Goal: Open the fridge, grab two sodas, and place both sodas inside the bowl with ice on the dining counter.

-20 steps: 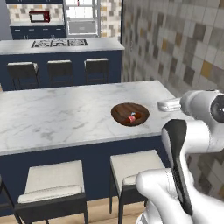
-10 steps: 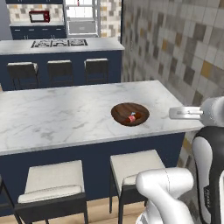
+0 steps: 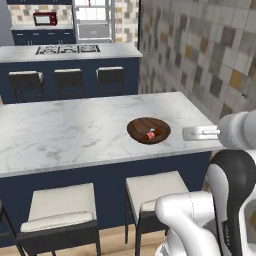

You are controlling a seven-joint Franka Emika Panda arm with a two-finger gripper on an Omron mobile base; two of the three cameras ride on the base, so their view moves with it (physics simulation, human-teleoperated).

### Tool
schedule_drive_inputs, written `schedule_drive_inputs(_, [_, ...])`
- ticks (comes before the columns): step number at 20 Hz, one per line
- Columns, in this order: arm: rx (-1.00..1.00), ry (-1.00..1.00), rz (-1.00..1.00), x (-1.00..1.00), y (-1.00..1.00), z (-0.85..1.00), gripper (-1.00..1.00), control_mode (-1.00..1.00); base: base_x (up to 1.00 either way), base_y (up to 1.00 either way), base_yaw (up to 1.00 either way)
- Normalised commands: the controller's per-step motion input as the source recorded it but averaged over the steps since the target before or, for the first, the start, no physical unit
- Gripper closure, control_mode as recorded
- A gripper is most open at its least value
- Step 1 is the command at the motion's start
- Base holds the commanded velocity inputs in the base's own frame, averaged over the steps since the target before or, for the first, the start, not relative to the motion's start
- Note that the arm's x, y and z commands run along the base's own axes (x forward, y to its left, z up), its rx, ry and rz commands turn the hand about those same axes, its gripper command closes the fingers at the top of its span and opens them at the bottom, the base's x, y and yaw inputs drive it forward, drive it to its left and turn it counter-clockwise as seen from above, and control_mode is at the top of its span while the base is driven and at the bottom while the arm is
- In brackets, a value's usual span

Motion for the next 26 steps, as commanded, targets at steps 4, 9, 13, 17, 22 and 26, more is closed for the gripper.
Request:
schedule_drive_inputs(4, [0.0,0.0,0.0,0.0,0.0,0.0,-1.0,1.0,-0.67,0.77,-0.03])
schedule_drive_inputs(9, [0.0,0.0,0.0,0.0,0.0,0.0,-1.0,1.0,-0.44,1.0,-0.12])
schedule_drive_inputs(13, [0.0,0.0,0.0,0.0,0.0,0.0,-1.0,1.0,-0.35,1.0,-0.16])
schedule_drive_inputs(17, [0.0,0.0,0.0,0.0,0.0,0.0,-1.0,1.0,-0.19,1.0,-0.15])
schedule_drive_inputs(22, [0.0,0.0,0.0,0.0,0.0,0.0,-1.0,1.0,-0.01,1.0,-0.08])
schedule_drive_inputs(26, [0.0,0.0,0.0,0.0,0.0,0.0,-1.0,1.0,0.09,1.0,0.0])
